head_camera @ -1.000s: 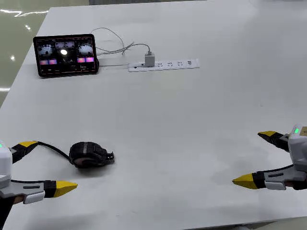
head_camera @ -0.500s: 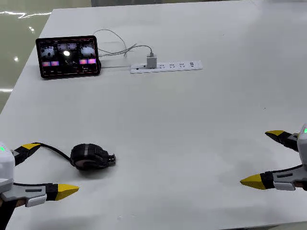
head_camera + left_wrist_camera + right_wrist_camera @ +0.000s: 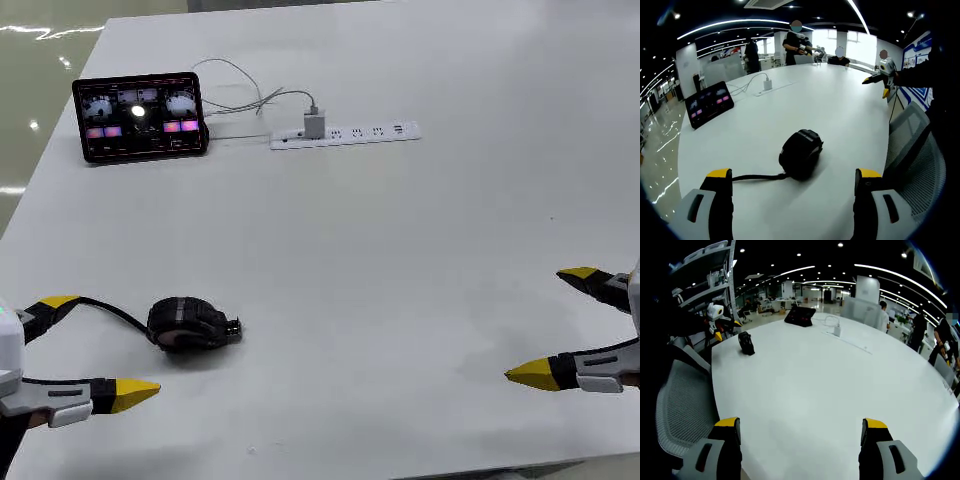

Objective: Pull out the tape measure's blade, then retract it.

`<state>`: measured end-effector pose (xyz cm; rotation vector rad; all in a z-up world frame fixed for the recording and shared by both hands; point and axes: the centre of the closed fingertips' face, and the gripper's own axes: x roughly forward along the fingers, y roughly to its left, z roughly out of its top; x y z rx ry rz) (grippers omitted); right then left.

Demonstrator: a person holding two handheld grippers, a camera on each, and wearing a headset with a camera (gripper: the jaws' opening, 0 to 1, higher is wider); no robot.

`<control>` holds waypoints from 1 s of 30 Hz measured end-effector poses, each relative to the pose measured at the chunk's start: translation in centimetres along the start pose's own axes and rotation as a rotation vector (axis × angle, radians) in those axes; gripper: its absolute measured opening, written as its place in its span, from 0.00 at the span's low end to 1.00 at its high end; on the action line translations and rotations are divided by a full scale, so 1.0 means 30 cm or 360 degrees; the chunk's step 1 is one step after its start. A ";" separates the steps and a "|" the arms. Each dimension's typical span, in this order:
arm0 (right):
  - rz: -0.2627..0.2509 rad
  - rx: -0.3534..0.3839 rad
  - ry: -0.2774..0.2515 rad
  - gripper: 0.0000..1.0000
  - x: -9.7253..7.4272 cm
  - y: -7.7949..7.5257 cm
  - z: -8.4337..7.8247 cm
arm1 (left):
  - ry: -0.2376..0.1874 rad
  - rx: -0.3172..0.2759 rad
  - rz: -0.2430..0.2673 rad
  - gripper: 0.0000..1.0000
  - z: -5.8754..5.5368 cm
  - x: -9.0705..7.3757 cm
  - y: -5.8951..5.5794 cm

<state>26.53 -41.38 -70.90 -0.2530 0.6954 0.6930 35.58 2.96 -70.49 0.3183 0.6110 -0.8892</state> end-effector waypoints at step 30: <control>0.0024 -0.0009 0.0021 0.99 0.016 0.008 -0.004 | -0.0029 -0.0017 -0.0015 0.99 0.018 0.020 0.013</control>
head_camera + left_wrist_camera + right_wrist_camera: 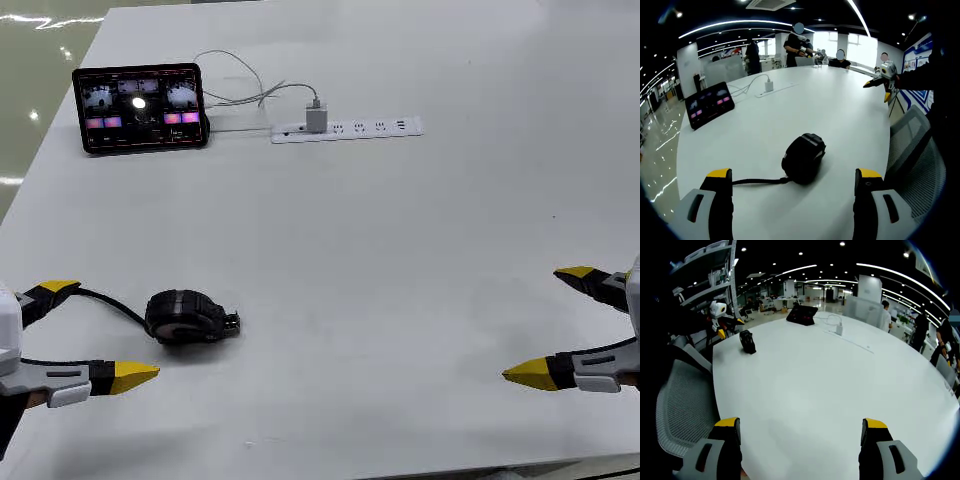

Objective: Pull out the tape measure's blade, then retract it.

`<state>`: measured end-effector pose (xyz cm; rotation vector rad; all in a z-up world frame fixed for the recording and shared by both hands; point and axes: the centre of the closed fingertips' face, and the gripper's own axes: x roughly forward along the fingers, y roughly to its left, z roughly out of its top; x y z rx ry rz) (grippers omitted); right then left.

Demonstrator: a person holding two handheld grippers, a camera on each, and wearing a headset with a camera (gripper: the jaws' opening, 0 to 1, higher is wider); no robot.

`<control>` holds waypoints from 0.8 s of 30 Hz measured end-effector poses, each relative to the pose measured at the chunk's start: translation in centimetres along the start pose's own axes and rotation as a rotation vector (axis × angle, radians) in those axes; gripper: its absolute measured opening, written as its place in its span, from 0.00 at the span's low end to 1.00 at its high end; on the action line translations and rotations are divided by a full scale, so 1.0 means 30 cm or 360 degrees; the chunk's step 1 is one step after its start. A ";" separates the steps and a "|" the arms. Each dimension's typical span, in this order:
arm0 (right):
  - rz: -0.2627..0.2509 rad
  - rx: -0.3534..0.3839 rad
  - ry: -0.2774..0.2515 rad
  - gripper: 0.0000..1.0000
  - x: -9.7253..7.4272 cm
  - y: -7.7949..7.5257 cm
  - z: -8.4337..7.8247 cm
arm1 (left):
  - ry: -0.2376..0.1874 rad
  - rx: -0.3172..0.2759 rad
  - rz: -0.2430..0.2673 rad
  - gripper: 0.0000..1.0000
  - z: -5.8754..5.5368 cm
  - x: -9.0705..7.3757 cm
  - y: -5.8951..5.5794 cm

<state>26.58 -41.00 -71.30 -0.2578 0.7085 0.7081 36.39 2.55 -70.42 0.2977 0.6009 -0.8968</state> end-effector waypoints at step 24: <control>-0.0012 0.0018 0.0006 0.99 -0.004 0.006 -0.003 | 0.0002 0.0004 -0.0029 0.99 0.001 0.011 0.001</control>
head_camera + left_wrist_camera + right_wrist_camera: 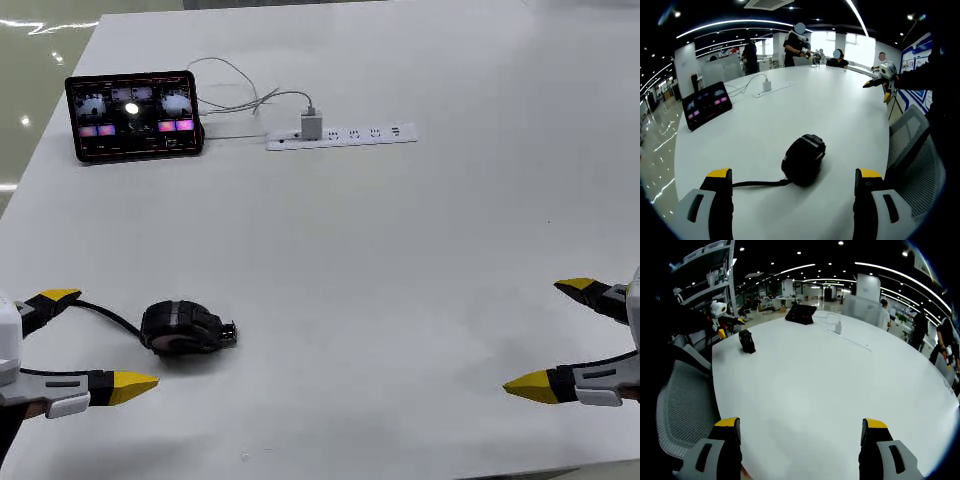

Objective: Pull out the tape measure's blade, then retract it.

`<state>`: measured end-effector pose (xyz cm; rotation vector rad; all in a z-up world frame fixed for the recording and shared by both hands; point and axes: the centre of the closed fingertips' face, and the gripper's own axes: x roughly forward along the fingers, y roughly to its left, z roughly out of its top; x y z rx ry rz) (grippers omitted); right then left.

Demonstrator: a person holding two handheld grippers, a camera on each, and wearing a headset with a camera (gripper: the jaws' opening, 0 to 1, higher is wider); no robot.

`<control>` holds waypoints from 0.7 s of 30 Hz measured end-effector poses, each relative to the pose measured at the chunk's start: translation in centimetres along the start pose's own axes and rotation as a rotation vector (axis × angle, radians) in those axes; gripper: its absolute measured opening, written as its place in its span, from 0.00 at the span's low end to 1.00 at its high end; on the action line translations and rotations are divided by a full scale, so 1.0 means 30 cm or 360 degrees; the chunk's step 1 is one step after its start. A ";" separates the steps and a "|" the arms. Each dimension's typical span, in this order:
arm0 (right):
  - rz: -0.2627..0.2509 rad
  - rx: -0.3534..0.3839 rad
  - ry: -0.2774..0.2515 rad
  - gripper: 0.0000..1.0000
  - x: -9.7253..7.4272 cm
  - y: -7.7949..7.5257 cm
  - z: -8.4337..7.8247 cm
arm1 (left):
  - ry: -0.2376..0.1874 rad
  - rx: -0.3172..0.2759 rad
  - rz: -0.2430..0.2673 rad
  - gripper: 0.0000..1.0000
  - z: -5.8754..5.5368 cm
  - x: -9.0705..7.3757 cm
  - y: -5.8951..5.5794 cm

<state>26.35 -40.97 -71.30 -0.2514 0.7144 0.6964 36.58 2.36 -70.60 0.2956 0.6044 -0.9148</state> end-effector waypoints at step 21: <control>-0.0066 0.0063 -0.0051 0.99 -0.012 -0.017 0.014 | 0.0018 -0.0007 0.0016 0.99 -0.009 -0.010 0.006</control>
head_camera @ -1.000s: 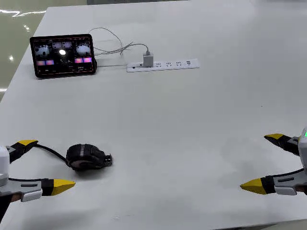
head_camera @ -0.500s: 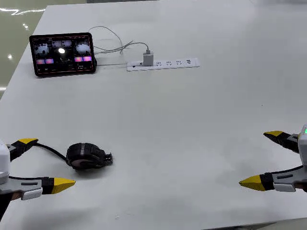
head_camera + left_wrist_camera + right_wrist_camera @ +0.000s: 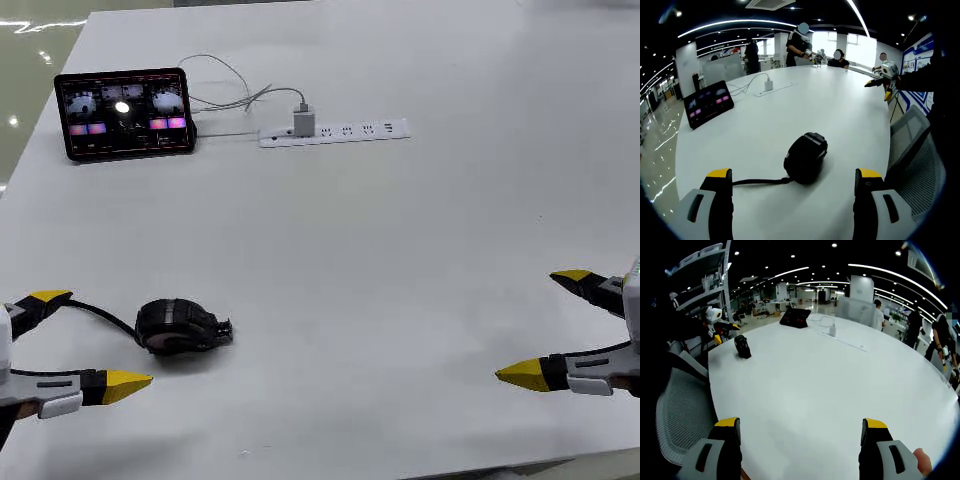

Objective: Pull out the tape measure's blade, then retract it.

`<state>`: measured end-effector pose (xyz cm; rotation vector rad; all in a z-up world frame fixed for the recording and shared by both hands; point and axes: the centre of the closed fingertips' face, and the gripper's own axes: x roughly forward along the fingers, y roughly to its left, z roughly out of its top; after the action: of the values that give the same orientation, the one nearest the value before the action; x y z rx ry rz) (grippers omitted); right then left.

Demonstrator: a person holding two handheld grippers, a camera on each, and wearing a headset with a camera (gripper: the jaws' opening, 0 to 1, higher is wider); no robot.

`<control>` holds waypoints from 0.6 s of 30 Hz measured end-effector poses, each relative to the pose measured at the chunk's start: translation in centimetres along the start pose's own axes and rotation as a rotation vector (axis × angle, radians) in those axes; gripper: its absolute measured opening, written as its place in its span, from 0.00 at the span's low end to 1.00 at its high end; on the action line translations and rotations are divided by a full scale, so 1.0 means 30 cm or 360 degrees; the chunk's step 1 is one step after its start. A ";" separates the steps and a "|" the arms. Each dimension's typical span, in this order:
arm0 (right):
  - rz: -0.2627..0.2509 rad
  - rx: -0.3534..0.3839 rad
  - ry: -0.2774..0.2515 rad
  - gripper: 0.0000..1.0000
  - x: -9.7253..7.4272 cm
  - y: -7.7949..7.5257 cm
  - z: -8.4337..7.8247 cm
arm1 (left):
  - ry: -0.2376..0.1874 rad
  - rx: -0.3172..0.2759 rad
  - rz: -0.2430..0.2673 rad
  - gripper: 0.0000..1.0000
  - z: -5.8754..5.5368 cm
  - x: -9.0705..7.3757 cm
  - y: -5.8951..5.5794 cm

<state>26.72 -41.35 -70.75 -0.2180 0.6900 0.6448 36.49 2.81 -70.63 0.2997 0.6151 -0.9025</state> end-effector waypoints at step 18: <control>-0.0005 0.0007 0.0019 0.99 -0.017 -0.014 -0.007 | 0.0039 -0.0052 -0.0034 0.99 0.005 -0.007 -0.026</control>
<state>26.55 -42.00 -70.58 -0.2190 0.7025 0.6396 35.83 2.41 -70.38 0.2754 0.6562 -0.9097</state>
